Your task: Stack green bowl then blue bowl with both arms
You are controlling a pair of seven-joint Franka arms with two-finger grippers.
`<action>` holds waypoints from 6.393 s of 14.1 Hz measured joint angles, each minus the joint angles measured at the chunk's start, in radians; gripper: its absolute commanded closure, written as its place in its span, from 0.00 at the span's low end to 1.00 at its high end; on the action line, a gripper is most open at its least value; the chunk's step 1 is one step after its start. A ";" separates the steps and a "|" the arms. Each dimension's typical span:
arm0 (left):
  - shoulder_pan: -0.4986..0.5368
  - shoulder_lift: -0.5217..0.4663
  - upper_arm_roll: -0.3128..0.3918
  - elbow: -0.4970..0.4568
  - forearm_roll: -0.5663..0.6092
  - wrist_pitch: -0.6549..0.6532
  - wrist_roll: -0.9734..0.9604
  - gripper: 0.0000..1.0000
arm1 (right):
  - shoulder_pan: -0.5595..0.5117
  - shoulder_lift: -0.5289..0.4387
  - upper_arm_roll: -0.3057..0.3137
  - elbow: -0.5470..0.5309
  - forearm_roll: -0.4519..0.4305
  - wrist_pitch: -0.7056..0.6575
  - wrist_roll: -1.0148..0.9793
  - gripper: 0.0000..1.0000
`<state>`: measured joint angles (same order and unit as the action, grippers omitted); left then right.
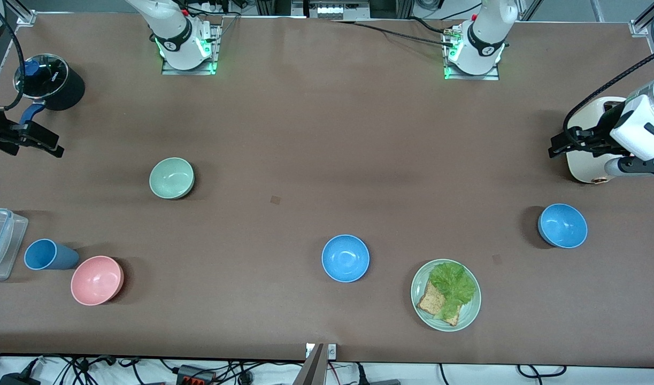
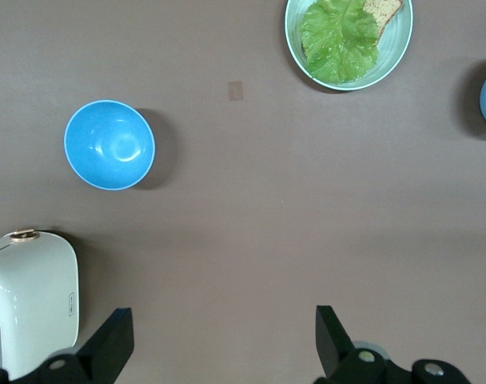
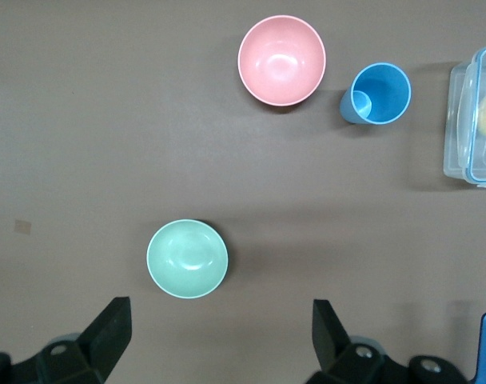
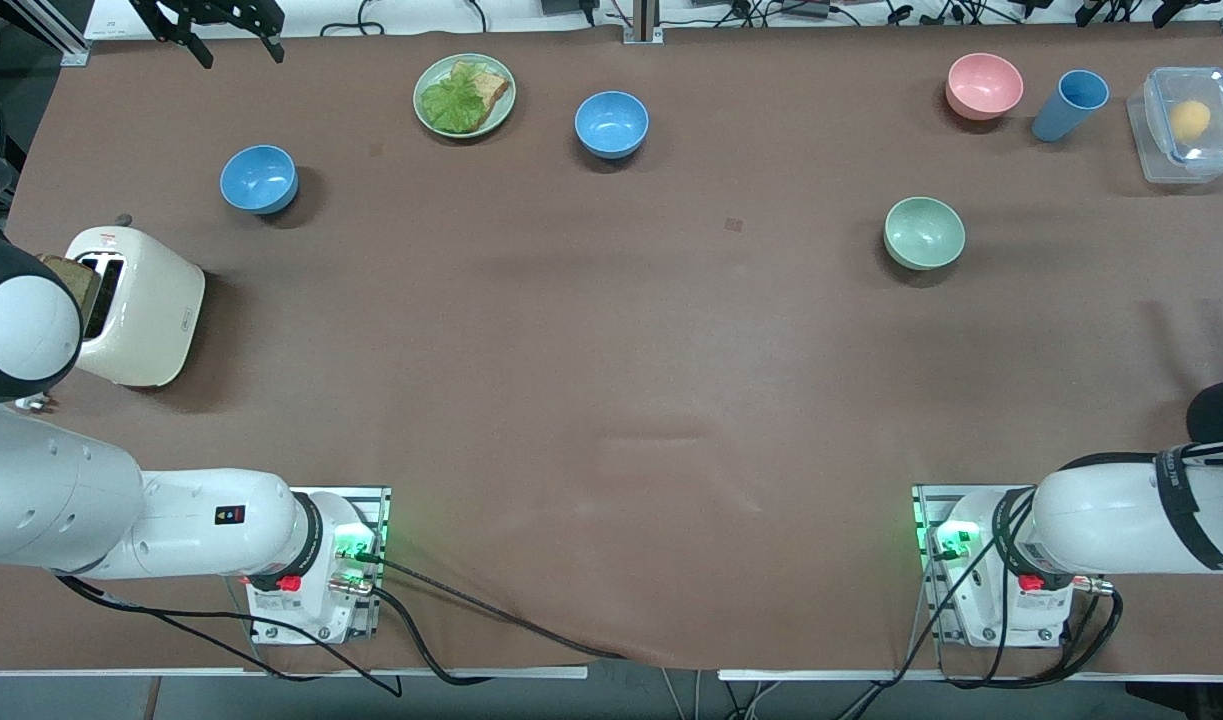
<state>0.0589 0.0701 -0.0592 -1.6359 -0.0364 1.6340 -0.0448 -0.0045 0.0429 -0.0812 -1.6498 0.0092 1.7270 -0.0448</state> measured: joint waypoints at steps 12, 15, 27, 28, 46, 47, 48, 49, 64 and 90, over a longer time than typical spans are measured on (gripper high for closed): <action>0.000 0.003 -0.003 0.002 0.000 -0.009 -0.006 0.00 | 0.002 0.053 0.003 -0.022 0.000 -0.029 -0.001 0.00; 0.000 0.003 -0.003 0.003 0.000 -0.010 -0.006 0.00 | 0.029 0.170 0.010 -0.034 0.000 -0.025 -0.001 0.00; 0.000 0.007 -0.003 0.004 0.000 -0.011 -0.006 0.00 | 0.057 0.557 0.006 -0.049 -0.002 0.075 -0.001 0.00; 0.000 0.007 -0.003 0.004 0.000 -0.012 -0.006 0.00 | 0.057 0.569 0.006 -0.054 -0.002 0.085 -0.001 0.05; 0.163 0.320 0.012 0.004 0.077 0.273 0.080 0.00 | 0.062 0.517 0.144 0.031 0.066 -0.025 0.024 1.00; 0.180 0.342 0.012 0.004 0.077 0.309 0.094 0.00 | 0.066 0.512 0.174 0.064 0.100 -0.049 0.046 1.00; 0.199 0.364 0.012 0.004 0.077 0.344 0.107 0.00 | 0.075 0.510 0.201 0.089 0.128 -0.062 0.075 1.00; 0.217 0.384 0.013 0.005 0.077 0.376 0.127 0.00 | 0.097 0.512 0.220 0.102 0.144 -0.064 0.112 1.00; 0.336 0.599 0.013 0.006 0.078 0.633 0.448 0.20 | 0.584 0.703 0.236 0.112 0.335 0.255 0.559 1.00; 0.375 0.453 -0.166 0.046 0.052 0.289 0.518 1.00 | 0.020 0.354 0.096 0.381 0.029 -0.096 0.208 0.00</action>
<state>0.4340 0.5233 -0.2250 -1.5900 0.0154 1.9228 0.4731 0.0160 0.3973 0.0143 -1.2686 0.0385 1.6310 0.1630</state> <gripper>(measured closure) 0.960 0.000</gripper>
